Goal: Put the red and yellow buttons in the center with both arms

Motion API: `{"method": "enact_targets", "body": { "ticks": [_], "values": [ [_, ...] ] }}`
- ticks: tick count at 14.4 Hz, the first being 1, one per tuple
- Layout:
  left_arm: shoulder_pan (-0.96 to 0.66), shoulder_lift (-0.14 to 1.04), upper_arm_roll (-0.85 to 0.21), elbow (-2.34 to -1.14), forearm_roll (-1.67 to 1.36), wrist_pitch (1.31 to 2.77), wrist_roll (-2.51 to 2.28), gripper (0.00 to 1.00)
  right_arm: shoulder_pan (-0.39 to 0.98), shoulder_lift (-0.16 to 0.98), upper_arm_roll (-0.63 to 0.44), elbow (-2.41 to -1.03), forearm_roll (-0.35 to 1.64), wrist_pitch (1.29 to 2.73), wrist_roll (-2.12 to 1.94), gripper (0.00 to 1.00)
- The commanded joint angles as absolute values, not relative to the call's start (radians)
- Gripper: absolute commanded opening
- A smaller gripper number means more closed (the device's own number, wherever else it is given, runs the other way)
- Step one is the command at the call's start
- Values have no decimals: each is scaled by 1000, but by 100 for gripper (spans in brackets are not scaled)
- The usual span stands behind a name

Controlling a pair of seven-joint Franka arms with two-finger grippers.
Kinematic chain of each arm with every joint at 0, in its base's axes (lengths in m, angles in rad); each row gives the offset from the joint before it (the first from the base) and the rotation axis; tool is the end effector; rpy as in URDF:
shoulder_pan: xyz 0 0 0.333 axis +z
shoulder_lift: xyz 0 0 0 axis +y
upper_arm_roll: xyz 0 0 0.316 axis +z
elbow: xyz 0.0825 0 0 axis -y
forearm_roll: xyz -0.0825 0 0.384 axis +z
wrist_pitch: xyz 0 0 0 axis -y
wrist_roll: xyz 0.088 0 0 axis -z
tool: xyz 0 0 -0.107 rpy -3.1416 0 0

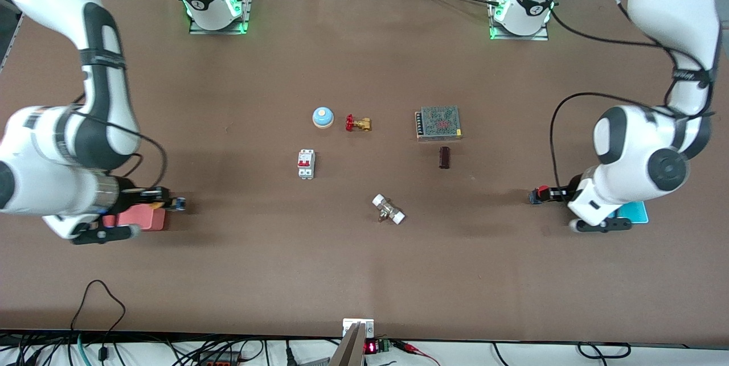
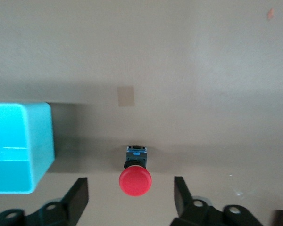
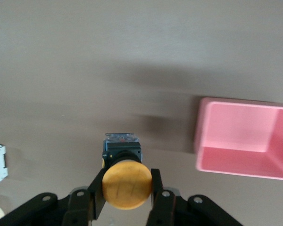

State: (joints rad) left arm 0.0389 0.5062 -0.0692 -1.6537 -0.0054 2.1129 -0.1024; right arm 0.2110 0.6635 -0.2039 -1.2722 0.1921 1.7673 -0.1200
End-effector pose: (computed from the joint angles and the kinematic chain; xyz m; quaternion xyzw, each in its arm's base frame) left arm 0.6732 -0.0155 0.3143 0.9987 0.0414 -0.0241 0.0176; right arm 0.7151 0.0554 0.3574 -0.9951 -0.0535 0.0758 0.0328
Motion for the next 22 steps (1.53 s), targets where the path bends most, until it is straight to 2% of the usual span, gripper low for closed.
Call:
{"method": "enact_targets", "body": {
  "ticks": [1, 5, 12, 17, 18, 19, 22],
  "values": [
    [40, 405, -63, -1674, -11, 2062, -107, 96, 291, 676, -206, -1299, 204, 1805, -37, 29],
    [44, 279, -63, -1674, -11, 1951, -109, 100, 380, 704, -206, -1333, 207, 1848, 70, 29],
    [54, 106, -67, -1674, -11, 1773, -69, 100, 500, 784, -207, -1344, 190, 1913, 187, 29],
    [52, 31, -74, -1671, -11, 1700, -63, 100, 509, 808, -207, -1344, 184, 1911, 196, 32],
    [52, 15, -74, -1669, -9, 1686, -63, 100, 509, 810, -207, -1344, 186, 1911, 196, 56],
    [52, 5, -75, -1670, -9, 1681, -63, 100, 509, 810, -207, -1344, 187, 1911, 202, 99],
    [52, -28, -78, -1672, 6, 1671, -60, 100, 514, 805, -209, -1341, 187, 1910, 236, 100]
  ]
}}
